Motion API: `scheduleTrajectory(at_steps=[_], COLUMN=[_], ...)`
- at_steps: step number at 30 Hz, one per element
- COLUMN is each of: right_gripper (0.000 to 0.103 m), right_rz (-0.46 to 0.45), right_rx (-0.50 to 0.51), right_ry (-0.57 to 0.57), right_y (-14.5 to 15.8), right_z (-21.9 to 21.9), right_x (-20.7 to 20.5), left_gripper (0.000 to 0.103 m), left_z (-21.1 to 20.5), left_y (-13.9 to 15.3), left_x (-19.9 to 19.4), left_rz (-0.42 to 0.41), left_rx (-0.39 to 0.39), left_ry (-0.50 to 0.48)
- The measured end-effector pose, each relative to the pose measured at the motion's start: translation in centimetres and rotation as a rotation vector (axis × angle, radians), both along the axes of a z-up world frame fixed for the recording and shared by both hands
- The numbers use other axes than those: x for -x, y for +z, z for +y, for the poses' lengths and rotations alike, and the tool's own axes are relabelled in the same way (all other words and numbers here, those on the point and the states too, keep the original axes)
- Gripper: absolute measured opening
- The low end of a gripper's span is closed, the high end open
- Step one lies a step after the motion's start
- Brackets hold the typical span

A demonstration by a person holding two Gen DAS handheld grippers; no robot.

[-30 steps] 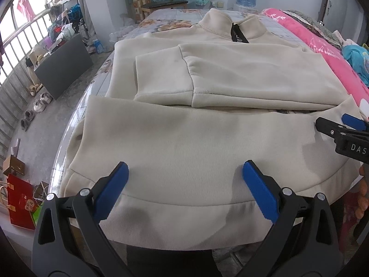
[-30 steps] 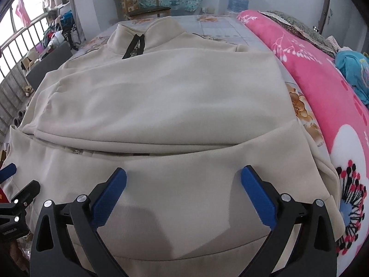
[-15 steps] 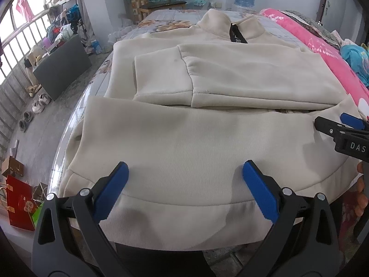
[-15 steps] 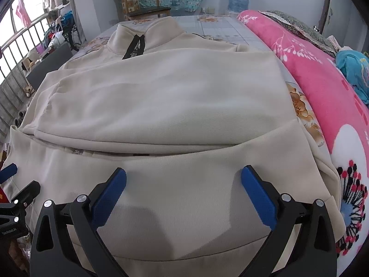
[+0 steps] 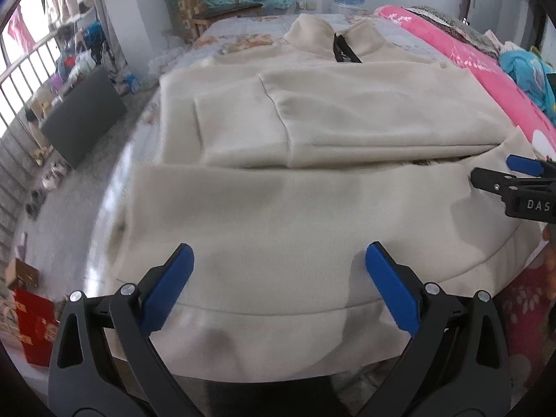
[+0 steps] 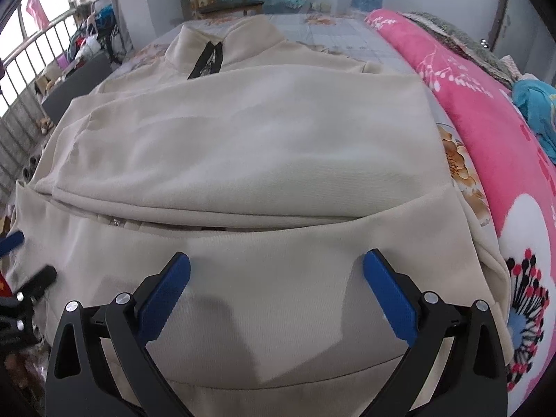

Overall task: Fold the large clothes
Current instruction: 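Grasp the jacket collar with the left tool while the right tool grasps beside it, then lift the collar with both tools and fold it over toward the hem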

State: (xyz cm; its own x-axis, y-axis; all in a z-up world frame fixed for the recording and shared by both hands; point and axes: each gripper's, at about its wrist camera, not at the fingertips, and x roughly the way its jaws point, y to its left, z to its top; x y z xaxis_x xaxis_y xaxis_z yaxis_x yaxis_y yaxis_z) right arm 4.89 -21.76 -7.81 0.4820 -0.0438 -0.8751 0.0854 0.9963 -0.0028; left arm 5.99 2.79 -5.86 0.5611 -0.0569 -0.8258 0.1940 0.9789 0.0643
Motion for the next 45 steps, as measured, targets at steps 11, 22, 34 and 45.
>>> scheduleTrajectory(at_steps=[11, 22, 34, 45], right_gripper=[0.097, 0.093, 0.034, 0.009], right_rz=[0.040, -0.076, 0.057, -0.053], right_rx=[-0.239, -0.384, -0.329, -0.065], right_ry=[0.068, 0.052, 0.077, 0.237], right_y=[5.5, 10.6, 3.0, 7.7], right_z=[-2.8, -5.8, -4.1, -2.1], right_x=[-4.6, -21.2, -32.1, -25.8], left_gripper=[0.095, 0.090, 0.050, 0.008], left_z=[2.7, -4.1, -7.4, -7.5], left_y=[10.3, 9.9, 2.5, 6.8], left_x=[-7.3, -25.3, -34.6, -28.5], left_rz=[-0.174, -0.068, 0.058, -0.048], left_rx=[0.179, 0.327, 0.228, 0.257], left_ry=[-0.054, -0.138, -0.096, -0.234])
